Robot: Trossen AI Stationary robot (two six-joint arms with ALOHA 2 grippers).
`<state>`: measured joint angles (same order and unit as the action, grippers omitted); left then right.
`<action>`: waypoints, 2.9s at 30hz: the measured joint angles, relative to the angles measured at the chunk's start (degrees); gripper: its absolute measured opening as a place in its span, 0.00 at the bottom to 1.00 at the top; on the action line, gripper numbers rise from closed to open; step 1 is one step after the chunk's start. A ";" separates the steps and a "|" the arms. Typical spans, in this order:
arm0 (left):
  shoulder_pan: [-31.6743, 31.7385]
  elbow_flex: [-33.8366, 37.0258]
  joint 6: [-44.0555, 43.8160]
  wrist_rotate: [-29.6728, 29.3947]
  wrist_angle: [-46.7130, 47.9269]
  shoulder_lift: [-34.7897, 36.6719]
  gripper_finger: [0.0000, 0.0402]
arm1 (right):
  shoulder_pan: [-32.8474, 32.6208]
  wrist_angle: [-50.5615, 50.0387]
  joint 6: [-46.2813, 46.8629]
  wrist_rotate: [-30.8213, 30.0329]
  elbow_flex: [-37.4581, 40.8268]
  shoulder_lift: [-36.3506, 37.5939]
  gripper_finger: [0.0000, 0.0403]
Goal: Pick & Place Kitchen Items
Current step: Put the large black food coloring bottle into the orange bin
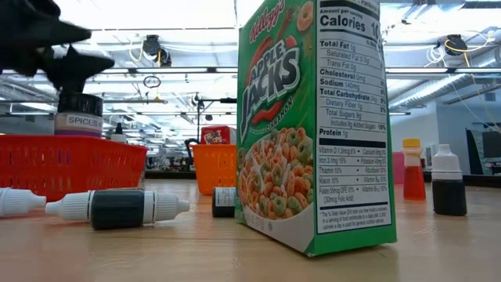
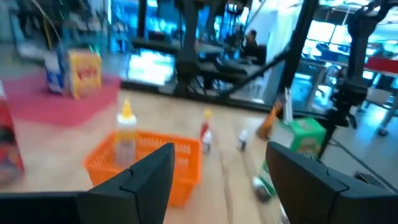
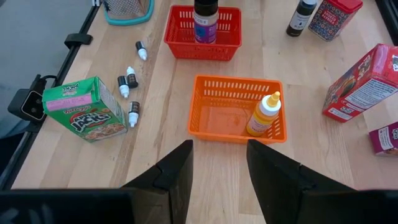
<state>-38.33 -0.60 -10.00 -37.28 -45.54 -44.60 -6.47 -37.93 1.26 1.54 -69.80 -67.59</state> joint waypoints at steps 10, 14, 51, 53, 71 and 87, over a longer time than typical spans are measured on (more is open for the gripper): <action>0.00 -0.17 6.34 -26.74 -1.27 0.00 0.64 | 0.01 -0.02 0.00 0.00 0.00 0.00 0.35; 0.00 -2.53 13.39 -36.87 -1.10 0.00 0.64 | -0.01 -0.02 0.00 0.00 0.00 0.00 0.35; 23.70 -3.98 -29.36 -33.83 41.59 -0.39 0.63 | -0.01 -0.02 0.00 0.04 -0.02 0.00 0.35; 25.36 -3.98 -30.22 -32.30 43.14 -0.39 0.63 | -0.01 -0.02 0.00 0.04 -0.02 0.00 0.35; 38.31 -3.98 -30.84 -16.53 45.46 -0.39 0.63 | -0.01 -0.02 -0.44 0.04 -0.02 0.00 0.35; 41.03 -4.02 -28.51 -11.71 45.15 -0.35 0.22 | -0.01 -0.02 -0.44 0.04 -0.01 0.00 0.35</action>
<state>2.70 -4.62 -38.51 -48.99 -0.39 -44.95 -6.48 -37.95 0.82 1.58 -69.81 -67.59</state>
